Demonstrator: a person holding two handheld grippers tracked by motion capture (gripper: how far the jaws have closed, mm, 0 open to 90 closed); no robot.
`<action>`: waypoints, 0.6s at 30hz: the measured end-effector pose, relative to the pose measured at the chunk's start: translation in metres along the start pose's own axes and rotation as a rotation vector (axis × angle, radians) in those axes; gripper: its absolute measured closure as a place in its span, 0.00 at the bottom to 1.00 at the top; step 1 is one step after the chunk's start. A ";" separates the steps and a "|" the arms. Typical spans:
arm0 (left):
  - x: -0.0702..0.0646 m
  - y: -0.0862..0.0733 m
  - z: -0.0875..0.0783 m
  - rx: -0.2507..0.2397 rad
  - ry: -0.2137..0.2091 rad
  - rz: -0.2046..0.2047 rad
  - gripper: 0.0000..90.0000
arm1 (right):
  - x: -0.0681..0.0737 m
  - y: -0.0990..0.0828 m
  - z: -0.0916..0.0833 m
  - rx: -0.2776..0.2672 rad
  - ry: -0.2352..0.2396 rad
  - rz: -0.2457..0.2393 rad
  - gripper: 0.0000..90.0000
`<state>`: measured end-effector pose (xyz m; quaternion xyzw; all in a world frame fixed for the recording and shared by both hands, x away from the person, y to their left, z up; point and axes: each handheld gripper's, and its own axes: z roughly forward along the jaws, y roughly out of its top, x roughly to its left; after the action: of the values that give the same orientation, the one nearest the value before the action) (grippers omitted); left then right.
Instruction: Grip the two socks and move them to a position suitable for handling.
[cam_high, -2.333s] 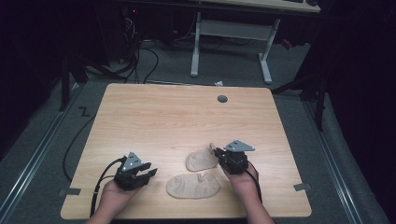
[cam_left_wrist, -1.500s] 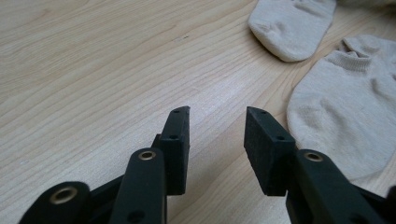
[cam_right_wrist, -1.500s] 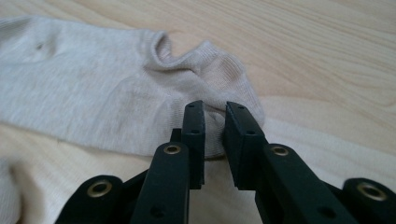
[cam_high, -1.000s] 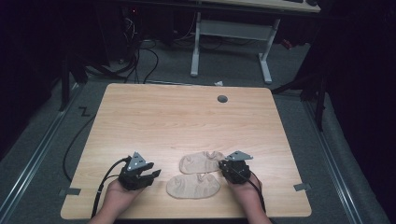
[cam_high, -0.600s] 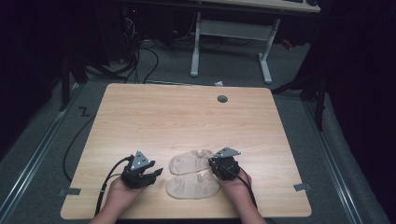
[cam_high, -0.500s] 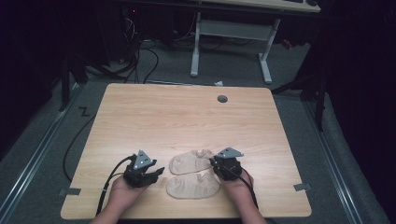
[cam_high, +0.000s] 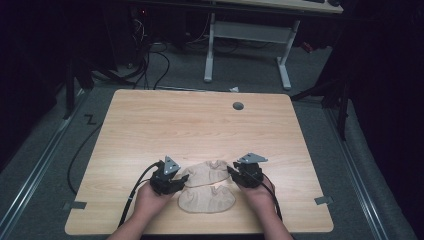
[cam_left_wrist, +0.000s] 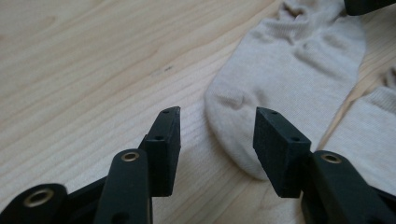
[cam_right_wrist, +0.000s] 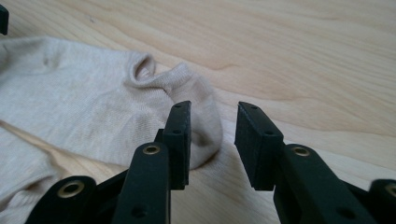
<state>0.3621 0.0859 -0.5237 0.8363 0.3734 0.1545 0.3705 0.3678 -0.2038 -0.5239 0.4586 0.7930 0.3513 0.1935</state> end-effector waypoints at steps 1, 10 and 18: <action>-0.001 -0.001 0.000 0.001 -0.001 0.003 0.61 | 0.001 0.000 0.003 0.015 0.005 -0.006 0.73; -0.008 -0.005 0.000 -0.006 -0.023 0.051 0.96 | 0.008 0.000 0.004 0.027 0.033 -0.035 0.95; -0.005 0.008 -0.009 -0.112 -0.003 0.032 0.97 | 0.012 0.004 -0.014 -0.070 0.001 -0.060 0.95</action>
<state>0.3580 0.0834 -0.5121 0.8205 0.3500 0.1797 0.4147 0.3554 -0.1978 -0.5111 0.4273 0.7936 0.3732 0.2197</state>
